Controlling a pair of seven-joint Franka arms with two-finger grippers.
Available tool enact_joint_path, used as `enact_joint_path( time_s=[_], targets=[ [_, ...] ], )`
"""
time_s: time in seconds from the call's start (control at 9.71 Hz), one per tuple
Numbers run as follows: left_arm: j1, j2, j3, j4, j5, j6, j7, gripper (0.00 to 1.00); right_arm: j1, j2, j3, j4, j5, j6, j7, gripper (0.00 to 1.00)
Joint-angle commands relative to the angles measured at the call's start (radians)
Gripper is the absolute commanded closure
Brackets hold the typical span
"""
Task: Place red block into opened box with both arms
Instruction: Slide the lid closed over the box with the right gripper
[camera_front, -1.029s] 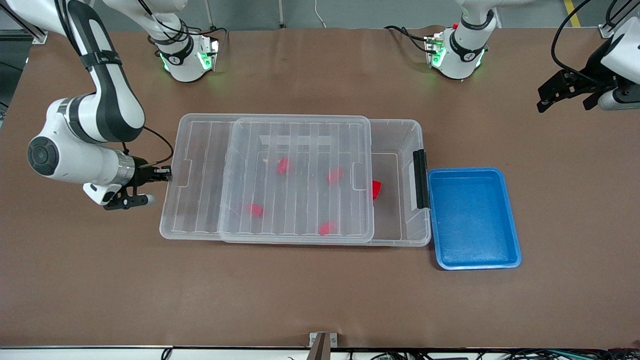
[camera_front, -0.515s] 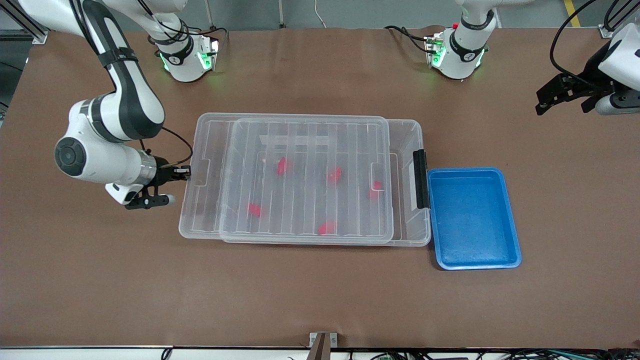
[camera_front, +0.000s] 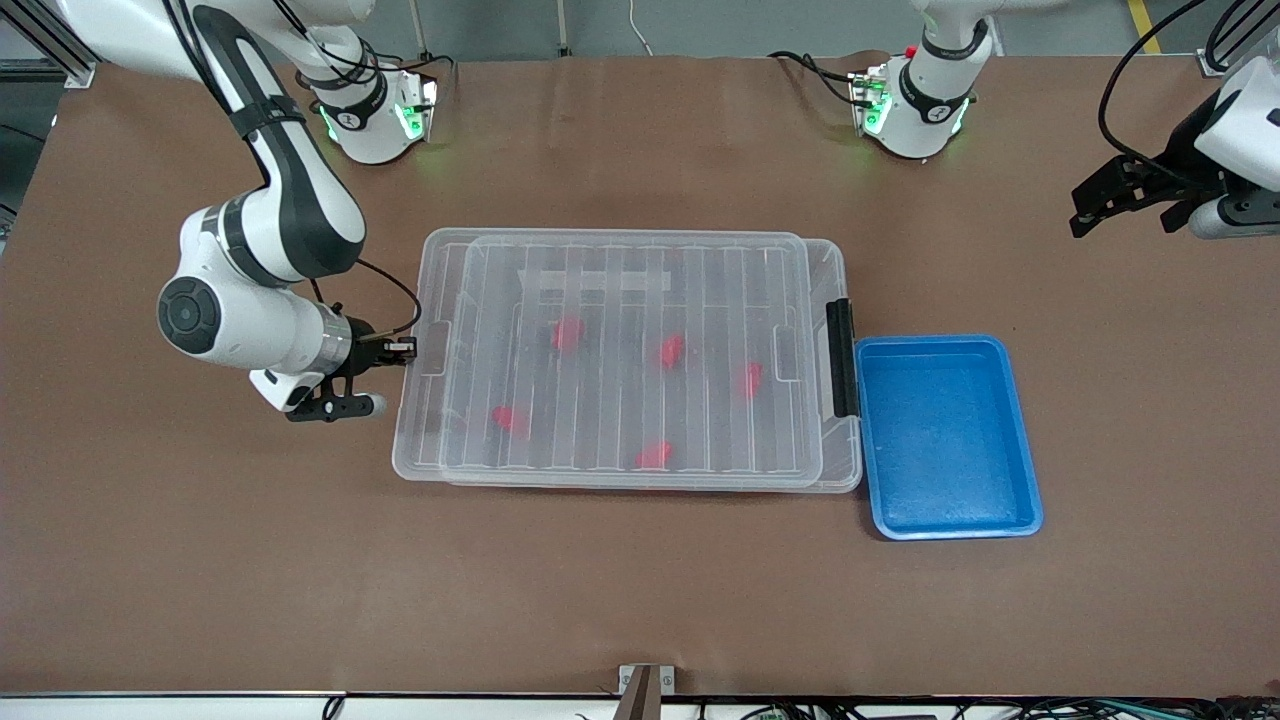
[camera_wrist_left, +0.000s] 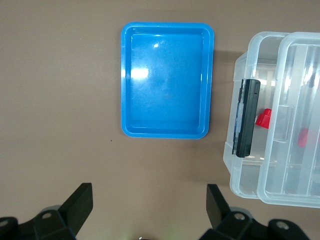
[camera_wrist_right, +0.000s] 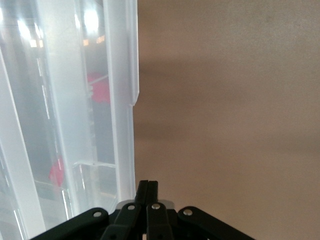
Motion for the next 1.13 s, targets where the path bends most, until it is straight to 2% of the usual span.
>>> enact_joint_path(
  time_s=[0.0, 1.03],
  targets=[
    [-0.01, 0.017, 0.007, -0.011, -0.007, 0.005, 0.013, 0.0, -0.003, 0.027, 0.023, 0.023, 0.016, 0.009, 0.034, 1.0],
    [-0.01, 0.024, 0.006, -0.011, -0.009, 0.009, 0.013, 0.0, -0.002, 0.044, 0.045, 0.034, 0.01, 0.03, 0.056, 1.0]
  ],
)
